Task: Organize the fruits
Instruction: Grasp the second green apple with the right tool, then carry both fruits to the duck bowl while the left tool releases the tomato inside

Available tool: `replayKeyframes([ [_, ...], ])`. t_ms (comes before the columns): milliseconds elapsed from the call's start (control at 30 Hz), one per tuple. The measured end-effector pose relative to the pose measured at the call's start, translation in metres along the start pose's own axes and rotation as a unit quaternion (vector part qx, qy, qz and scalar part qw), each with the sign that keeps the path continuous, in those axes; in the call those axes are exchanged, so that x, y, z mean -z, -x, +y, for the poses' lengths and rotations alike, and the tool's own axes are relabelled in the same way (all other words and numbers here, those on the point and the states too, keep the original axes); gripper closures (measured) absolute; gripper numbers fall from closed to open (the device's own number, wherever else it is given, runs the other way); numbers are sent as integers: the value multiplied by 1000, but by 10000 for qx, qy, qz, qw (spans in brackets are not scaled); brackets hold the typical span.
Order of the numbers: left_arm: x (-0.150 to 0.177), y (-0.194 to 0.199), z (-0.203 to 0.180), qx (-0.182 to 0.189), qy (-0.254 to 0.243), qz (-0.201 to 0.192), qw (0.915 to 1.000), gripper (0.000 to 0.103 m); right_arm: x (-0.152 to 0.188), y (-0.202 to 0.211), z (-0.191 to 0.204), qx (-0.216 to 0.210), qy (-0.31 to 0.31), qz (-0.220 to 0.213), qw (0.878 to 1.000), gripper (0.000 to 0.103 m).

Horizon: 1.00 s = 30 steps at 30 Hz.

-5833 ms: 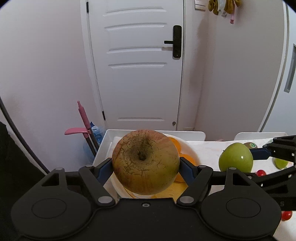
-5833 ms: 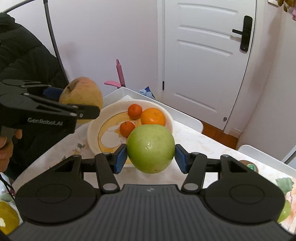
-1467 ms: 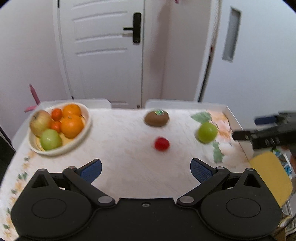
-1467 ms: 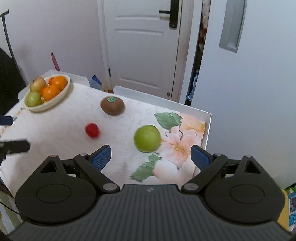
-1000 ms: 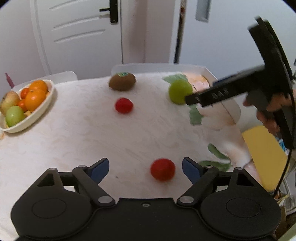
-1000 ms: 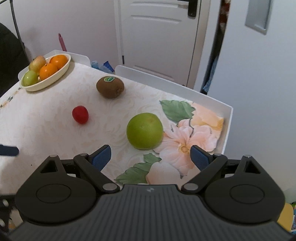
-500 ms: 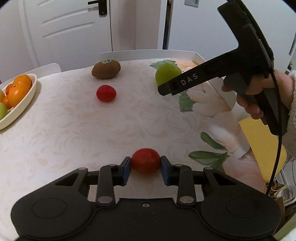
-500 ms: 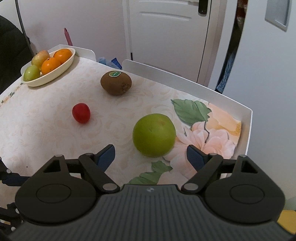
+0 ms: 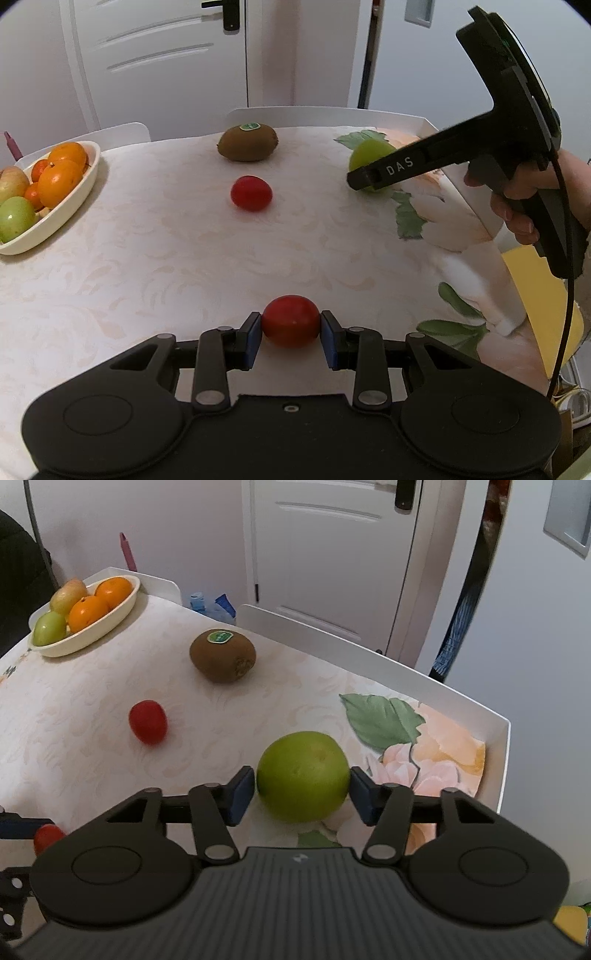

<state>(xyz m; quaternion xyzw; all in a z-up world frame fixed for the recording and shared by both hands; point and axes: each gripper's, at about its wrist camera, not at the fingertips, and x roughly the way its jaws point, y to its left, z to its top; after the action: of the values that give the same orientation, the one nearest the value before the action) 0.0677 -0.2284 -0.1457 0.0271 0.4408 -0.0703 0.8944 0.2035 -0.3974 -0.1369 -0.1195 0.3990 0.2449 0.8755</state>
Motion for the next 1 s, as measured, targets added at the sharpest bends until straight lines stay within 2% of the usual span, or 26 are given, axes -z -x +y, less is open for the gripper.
replayKeyframes([
  [433, -17, 23, 25, -267, 213, -347, 9988, 66, -21, 29, 20, -55, -76, -383, 9992, 35],
  [767, -35, 63, 65, -534, 311, -747, 9953, 66, -51, 59, 71, -330, -51, -622, 9975, 35],
  [1000, -47, 89, 114, -755, 408, -966, 9916, 66, -79, 71, 115, -458, -25, -733, 9963, 35],
])
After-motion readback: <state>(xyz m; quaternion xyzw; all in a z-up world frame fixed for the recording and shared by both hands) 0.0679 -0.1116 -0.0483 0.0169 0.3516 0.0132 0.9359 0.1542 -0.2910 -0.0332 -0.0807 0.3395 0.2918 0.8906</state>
